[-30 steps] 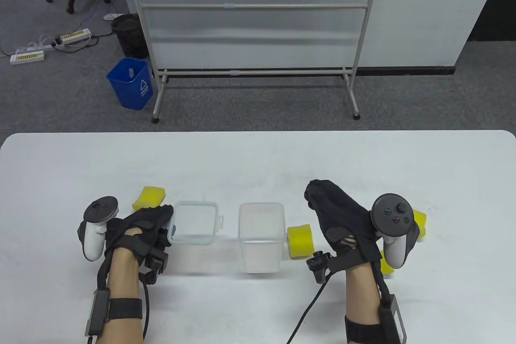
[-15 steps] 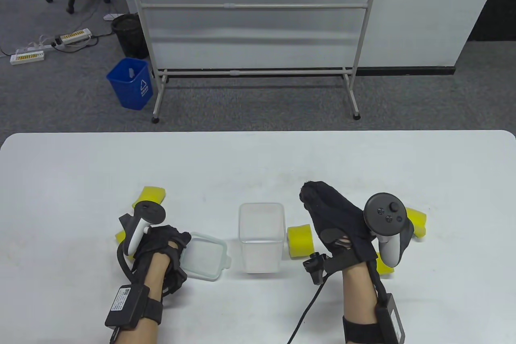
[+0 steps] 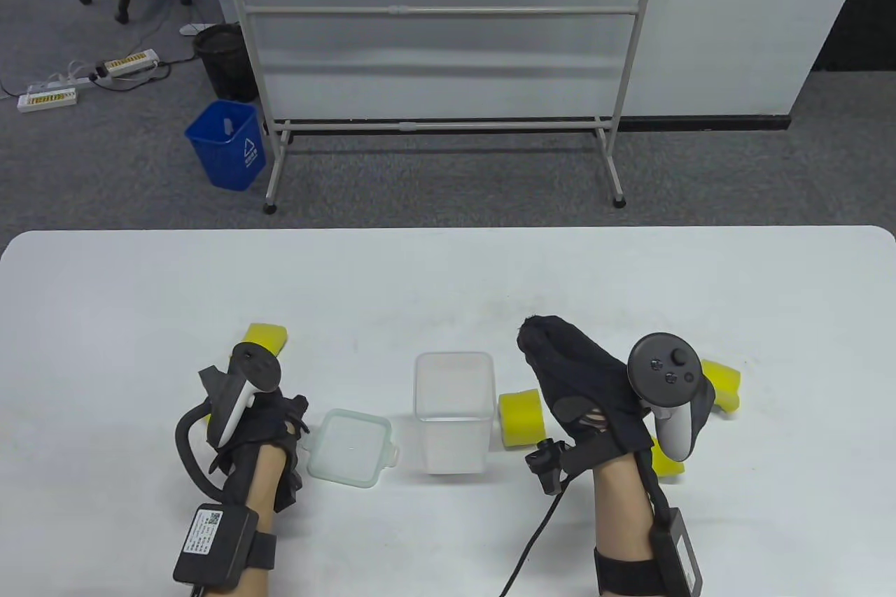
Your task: Squeeze sponges into plastic airtight container
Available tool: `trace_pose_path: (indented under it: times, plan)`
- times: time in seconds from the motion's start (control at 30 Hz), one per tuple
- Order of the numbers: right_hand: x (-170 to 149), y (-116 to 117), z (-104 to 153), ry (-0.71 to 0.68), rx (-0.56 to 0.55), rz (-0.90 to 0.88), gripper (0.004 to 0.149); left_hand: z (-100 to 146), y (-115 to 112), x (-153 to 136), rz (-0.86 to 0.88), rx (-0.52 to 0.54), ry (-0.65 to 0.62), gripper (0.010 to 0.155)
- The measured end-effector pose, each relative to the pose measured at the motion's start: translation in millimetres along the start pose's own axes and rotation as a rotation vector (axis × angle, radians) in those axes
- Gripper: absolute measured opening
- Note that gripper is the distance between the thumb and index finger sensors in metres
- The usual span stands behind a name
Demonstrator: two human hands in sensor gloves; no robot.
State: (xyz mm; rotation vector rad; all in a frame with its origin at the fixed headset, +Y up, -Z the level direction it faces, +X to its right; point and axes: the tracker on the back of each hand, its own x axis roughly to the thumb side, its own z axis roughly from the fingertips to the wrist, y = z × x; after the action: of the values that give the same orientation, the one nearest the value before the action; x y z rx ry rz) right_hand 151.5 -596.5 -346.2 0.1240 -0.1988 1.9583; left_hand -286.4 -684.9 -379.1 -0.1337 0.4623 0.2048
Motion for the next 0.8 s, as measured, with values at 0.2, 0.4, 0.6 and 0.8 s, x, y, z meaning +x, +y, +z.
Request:
trace_pose_path:
  times: [0.2,0.4,0.6,0.8]
  plan:
    - [4,1,1,-0.015,0.002,-0.005,0.070,-8,-20,-23,-0.277,-0.086,-0.024,0.082]
    - [5,2,1,-0.018,0.002,0.004,0.070,-15,-52,-44,-0.196,-0.128,-0.011,0.082]
    - [4,2,1,-0.011,0.003,0.005,0.070,-20,-57,-37,-0.307,0.092,-0.015,0.065]
    - [3,2,1,-0.005,0.002,0.003,0.070,-20,-47,-38,-0.279,0.173,-0.049,0.050]
